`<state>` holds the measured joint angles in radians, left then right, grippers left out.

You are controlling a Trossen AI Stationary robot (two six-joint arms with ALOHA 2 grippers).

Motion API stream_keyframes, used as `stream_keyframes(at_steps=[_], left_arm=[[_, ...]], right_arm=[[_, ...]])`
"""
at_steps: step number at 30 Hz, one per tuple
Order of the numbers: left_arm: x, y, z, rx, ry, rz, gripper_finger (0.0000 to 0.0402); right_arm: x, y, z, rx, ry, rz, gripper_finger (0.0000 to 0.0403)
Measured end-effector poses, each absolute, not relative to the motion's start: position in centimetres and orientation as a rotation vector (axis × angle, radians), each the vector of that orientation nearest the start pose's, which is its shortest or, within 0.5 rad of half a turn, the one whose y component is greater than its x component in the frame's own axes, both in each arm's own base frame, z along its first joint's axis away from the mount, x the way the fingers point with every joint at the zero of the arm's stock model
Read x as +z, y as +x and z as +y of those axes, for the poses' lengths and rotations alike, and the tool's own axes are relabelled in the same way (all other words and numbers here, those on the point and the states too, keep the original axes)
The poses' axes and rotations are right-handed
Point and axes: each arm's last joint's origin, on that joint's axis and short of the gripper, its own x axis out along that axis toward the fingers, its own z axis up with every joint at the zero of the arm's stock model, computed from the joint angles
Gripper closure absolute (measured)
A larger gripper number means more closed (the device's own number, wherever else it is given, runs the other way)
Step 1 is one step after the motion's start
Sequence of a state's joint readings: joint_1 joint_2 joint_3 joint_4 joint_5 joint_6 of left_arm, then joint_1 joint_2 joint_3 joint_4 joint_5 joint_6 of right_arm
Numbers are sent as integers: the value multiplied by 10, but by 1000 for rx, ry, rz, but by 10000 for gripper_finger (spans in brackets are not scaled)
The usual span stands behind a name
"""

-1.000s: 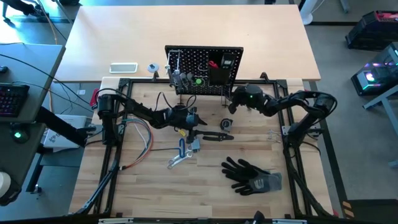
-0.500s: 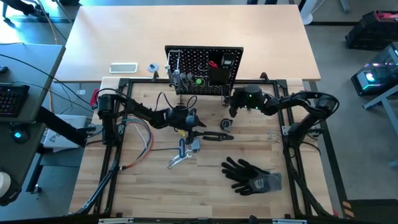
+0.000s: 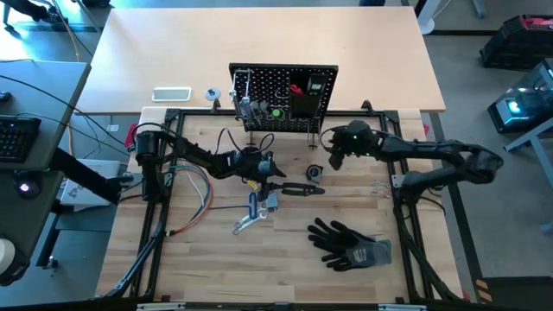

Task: Hang tools onto peg board
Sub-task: Put the socket into the black bin on the peg board

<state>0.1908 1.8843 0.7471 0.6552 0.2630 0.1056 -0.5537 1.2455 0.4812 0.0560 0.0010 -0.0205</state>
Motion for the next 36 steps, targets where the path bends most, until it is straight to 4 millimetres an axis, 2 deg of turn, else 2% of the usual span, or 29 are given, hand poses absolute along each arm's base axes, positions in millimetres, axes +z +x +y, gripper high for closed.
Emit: stream_keyframes(at_steps=[4, 8, 16, 26, 36], left_arm=[[113, 339, 56, -99, -3, 464, 204], [113, 339, 56, -100, -2, 464, 204], [113, 340, 50, -121, 13, 463, 204], [113, 341, 46, -133, 33, 460, 204], [118, 343, 47, -125, 44, 404, 204]], right_arm=[[161, 180, -114, -638, 264, 767, 240], [145, 169, -110, -767, 376, 788, 240], [120, 151, -104, -949, 410, 755, 240], [92, 128, -90, -992, 446, 568, 240], [89, 123, -88, -996, 442, 529, 240]])
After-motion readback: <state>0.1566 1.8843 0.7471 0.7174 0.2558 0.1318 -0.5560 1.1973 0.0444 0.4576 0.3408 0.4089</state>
